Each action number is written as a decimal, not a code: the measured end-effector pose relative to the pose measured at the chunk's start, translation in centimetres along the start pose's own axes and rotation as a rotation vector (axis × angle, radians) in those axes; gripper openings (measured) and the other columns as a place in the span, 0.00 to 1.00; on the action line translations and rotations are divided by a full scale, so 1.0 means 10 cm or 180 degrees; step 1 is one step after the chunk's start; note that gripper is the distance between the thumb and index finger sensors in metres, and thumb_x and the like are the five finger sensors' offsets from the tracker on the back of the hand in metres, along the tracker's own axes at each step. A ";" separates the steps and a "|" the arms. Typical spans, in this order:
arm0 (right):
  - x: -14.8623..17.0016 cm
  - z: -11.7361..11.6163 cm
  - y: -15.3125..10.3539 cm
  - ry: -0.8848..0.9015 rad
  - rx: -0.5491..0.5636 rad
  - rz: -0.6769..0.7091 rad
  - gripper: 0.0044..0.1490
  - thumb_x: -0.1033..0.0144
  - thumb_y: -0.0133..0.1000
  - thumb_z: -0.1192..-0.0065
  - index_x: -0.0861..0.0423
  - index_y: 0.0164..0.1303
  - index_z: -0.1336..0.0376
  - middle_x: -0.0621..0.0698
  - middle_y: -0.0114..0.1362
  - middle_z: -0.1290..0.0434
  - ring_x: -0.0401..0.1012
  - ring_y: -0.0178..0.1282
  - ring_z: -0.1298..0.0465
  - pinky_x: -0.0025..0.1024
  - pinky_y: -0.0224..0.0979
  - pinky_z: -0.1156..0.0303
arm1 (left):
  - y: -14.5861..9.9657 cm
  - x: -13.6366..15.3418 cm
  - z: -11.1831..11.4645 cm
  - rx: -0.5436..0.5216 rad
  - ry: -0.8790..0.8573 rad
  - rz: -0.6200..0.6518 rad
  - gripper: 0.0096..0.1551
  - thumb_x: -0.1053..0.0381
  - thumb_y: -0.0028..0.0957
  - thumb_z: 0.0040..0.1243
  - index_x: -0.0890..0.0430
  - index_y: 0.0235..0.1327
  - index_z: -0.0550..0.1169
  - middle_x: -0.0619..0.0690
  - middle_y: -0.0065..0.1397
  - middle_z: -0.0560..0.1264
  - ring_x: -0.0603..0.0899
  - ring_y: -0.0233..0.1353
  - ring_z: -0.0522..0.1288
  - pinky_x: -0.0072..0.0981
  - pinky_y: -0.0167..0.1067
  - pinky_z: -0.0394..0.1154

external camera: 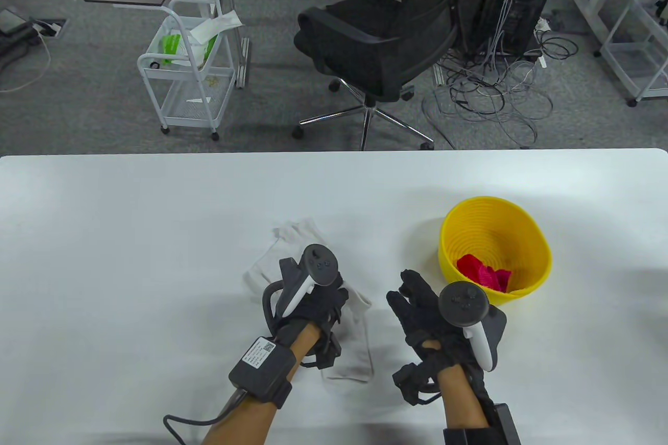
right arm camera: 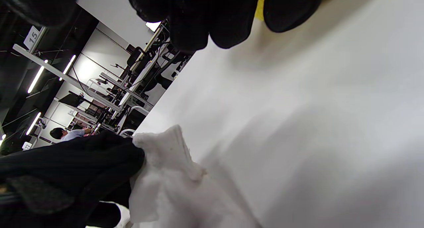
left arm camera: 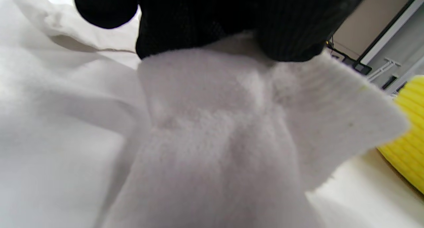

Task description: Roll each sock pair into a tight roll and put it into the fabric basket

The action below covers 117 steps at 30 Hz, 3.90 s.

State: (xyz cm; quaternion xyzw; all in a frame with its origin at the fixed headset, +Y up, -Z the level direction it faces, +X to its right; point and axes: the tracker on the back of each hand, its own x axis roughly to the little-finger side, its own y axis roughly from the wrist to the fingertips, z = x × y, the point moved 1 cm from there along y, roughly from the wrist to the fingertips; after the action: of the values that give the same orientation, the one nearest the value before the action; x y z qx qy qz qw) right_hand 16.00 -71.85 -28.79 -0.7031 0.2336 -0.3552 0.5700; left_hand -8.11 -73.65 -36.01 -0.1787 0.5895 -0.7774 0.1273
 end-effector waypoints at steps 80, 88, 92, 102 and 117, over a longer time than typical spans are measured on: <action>0.02 -0.05 -0.05 -0.0124 -0.0123 0.0127 0.53 0.29 0.47 0.46 0.43 0.79 0.52 0.47 0.82 0.36 0.49 0.82 0.34 0.58 0.75 0.37 | -0.24 0.26 -1.45 -0.0908 0.0191 0.0072 0.21 0.44 0.42 0.67 0.41 0.49 0.84 0.45 0.67 0.78 0.56 0.65 0.75 0.52 0.65 0.64; 0.04 -0.02 -0.04 -0.0044 -0.0101 0.0121 0.53 0.29 0.47 0.46 0.42 0.79 0.53 0.47 0.82 0.36 0.49 0.82 0.34 0.58 0.75 0.37 | -0.92 0.02 -1.50 -0.0763 -0.0108 0.0423 0.22 0.43 0.42 0.66 0.42 0.50 0.83 0.47 0.62 0.82 0.57 0.60 0.79 0.53 0.62 0.67; 0.06 0.00 -0.03 -0.0002 -0.0089 0.0111 0.52 0.29 0.47 0.46 0.43 0.79 0.52 0.47 0.82 0.36 0.50 0.82 0.34 0.58 0.75 0.37 | -1.21 -0.11 -1.41 -0.0582 -0.0162 0.0631 0.22 0.43 0.42 0.66 0.43 0.50 0.83 0.48 0.57 0.85 0.57 0.56 0.82 0.53 0.58 0.71; 0.06 -0.02 -0.03 -0.0017 -0.0130 0.0078 0.52 0.29 0.47 0.46 0.42 0.79 0.53 0.47 0.82 0.36 0.49 0.82 0.34 0.58 0.75 0.37 | -1.58 -0.16 -1.08 -0.0221 -0.0250 0.0878 0.22 0.44 0.42 0.67 0.44 0.50 0.84 0.48 0.52 0.87 0.57 0.52 0.84 0.52 0.55 0.73; 0.04 -0.04 -0.03 -0.0024 -0.0173 0.0102 0.52 0.29 0.47 0.46 0.42 0.79 0.53 0.47 0.82 0.36 0.49 0.82 0.34 0.58 0.75 0.37 | -1.56 -0.22 -0.85 0.0058 -0.0241 0.0896 0.22 0.45 0.41 0.68 0.48 0.48 0.86 0.49 0.48 0.89 0.56 0.47 0.86 0.52 0.51 0.75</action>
State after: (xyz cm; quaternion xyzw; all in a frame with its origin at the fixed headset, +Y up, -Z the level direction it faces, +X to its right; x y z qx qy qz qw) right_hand 15.95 -72.32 -28.41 -0.7158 0.2523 -0.3369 0.5572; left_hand -9.60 -61.08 -23.35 -0.1223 0.5964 -0.7499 0.2588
